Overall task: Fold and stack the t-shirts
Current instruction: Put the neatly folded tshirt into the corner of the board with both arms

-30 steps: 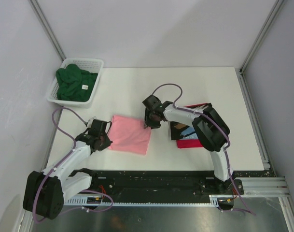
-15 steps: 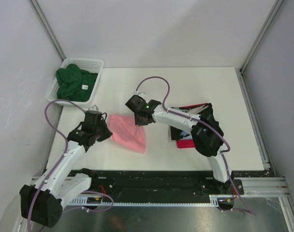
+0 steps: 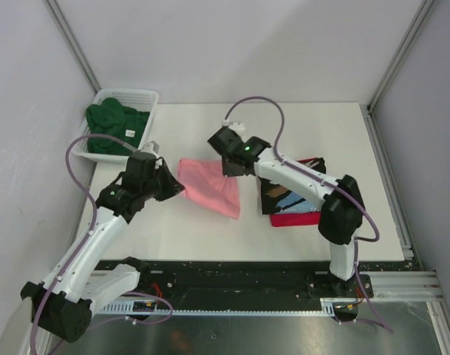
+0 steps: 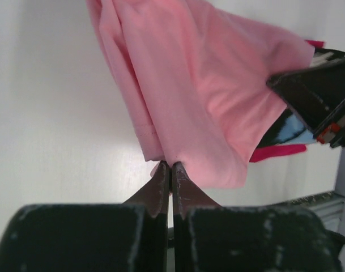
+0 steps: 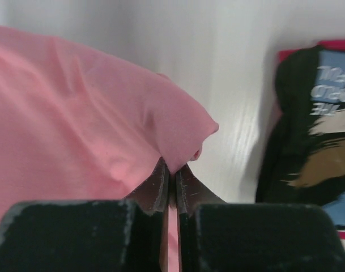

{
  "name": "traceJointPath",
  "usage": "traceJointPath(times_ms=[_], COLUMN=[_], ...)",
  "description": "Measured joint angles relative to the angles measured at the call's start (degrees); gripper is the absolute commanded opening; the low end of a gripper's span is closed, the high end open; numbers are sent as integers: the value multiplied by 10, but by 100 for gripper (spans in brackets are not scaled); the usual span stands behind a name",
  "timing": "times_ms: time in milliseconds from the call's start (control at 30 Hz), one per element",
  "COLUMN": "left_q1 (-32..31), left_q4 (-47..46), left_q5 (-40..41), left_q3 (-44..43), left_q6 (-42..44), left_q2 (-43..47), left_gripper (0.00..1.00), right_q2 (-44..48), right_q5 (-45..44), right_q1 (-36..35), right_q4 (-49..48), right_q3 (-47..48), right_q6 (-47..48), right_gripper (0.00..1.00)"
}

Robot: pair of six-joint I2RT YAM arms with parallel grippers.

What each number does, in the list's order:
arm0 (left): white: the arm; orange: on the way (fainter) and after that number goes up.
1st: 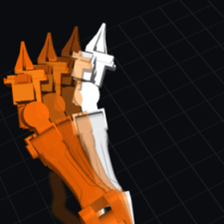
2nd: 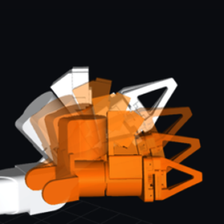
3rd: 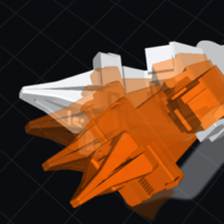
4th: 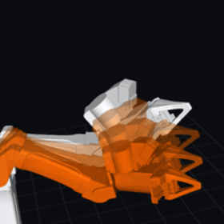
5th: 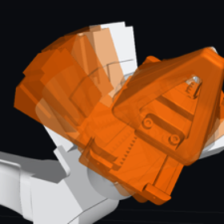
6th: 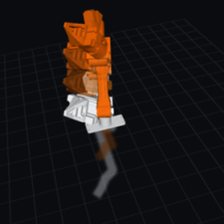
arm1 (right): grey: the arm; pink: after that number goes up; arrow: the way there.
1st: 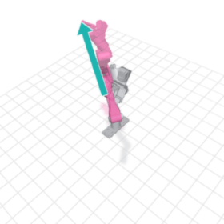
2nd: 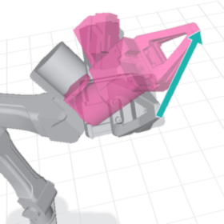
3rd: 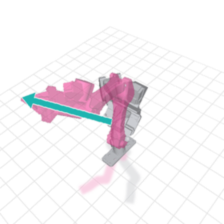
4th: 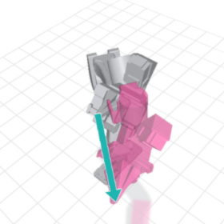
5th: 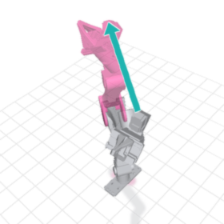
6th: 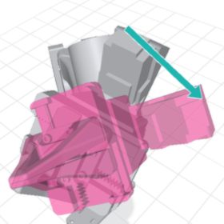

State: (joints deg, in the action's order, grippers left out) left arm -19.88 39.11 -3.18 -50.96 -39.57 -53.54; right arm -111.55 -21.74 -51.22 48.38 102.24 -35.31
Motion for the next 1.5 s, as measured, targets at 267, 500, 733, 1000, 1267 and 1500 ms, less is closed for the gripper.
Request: traceJointPath(times_ms=[267, 500, 733, 1000, 1267, 1500], left_q1=[-122, -210, -270, -307, -323, -332], left_q4=[-2, -9, -16, -19, -21, -21], left_q5=[14, 37, 45, 44, 40, 40], left_q3=[-122, -235, -341, -423, -454, -455], left_q6=[-29, -47, -61, -71, -82, -86], left_q2=[-112, -237, -370, -475, -529, -551], left_gripper=[0, 0, 0, 0, 0, 0], right_q2=[117, 188, 215, 218, 218, 214], right_q5=[-10, -3, 15, 37, 53, 57], right_q1=[97, 203, 291, 364, 406, 414], right_q4=[11, 18, 24, 28, 27, 27], right_q3=[-41, -93, -128, -139, -153, -155], right_q6=[24, 50, 77, 104, 118, 121], right_gripper=[0, 0, 0, 0, 0, 0])
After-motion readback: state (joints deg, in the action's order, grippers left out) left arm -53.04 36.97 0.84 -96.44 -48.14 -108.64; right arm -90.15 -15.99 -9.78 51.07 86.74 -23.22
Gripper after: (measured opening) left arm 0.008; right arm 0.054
